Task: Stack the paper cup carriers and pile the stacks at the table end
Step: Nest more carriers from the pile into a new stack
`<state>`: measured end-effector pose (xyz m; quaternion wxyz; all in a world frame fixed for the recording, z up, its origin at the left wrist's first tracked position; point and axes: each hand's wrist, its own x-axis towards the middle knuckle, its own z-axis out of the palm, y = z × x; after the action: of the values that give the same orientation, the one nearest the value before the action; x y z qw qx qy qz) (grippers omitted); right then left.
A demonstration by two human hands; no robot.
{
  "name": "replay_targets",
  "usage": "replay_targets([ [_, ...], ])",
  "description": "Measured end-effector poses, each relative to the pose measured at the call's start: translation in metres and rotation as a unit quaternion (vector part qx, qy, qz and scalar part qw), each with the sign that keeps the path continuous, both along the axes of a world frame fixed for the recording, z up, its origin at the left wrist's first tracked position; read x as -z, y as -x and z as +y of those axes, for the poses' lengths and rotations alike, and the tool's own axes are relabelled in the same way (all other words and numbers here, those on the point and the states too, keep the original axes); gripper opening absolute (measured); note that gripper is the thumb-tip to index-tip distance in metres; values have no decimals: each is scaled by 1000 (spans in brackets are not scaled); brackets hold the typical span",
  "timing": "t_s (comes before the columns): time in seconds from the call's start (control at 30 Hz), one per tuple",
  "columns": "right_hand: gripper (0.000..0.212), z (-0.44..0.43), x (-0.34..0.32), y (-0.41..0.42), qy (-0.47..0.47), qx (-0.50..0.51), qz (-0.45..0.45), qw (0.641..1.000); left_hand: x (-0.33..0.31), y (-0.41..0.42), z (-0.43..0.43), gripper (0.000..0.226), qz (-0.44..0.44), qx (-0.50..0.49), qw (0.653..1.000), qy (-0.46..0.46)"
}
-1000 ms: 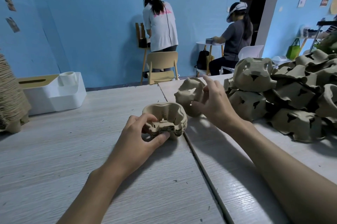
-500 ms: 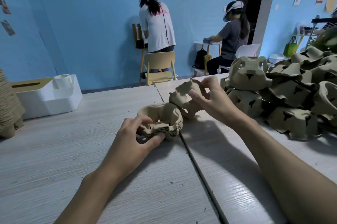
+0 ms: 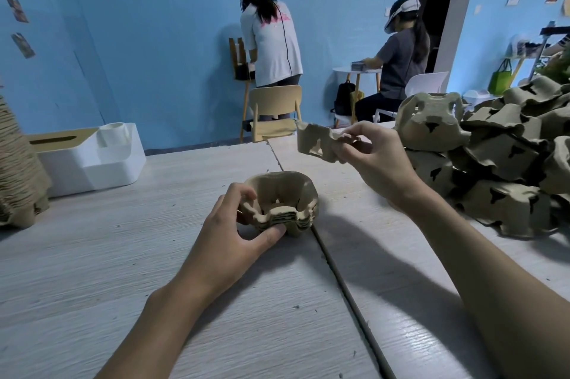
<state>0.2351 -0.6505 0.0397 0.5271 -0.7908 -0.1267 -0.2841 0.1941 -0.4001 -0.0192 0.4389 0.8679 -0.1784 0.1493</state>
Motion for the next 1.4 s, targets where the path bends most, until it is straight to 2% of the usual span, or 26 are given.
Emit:
replay_targets([
  [0.2,10,21,2,9,56,-127,-22,990,-4,1,-1,52,21,-6,1000,11],
  [0.27,11,22,3,11,80,-161,0,984,-5,3,-3,60,31,-8,999,17],
  [0.37,13,23,1,14,113,-194,46,973,-4,4,-4,85,26,-14,999,38],
  [0.43,14,21,-2,17,168,-198,80,962,-4,5,-4,99,27,-13,999,44],
  [0.5,17,18,-4,20,203,-194,120,952,-4,5,-4,101,27,-8,999,36],
  [0.6,22,15,-5,22,204,-185,145,950,-3,3,-2,83,20,5,999,28],
  [0.73,29,15,-1,20,210,-173,141,952,0,-1,1,34,-7,-5,1000,-2],
  [0.87,22,12,1,26,140,-154,131,969,-1,3,-3,29,-13,-12,999,29],
  [1.0,15,-9,3,38,87,-102,89,987,-3,15,-15,31,-4,-11,998,69],
  [1.07,9,-31,1,42,63,-33,46,996,-5,24,-29,33,-3,-8,995,97],
  [1.17,14,-66,-6,43,43,79,-12,996,-11,35,-53,30,-14,0,995,99],
  [1.3,25,-104,-17,34,88,201,-59,974,-11,48,-82,30,-12,-1,996,85],
  [1.4,47,-127,-28,23,161,277,-59,945,-5,52,-98,29,-15,-10,997,76],
])
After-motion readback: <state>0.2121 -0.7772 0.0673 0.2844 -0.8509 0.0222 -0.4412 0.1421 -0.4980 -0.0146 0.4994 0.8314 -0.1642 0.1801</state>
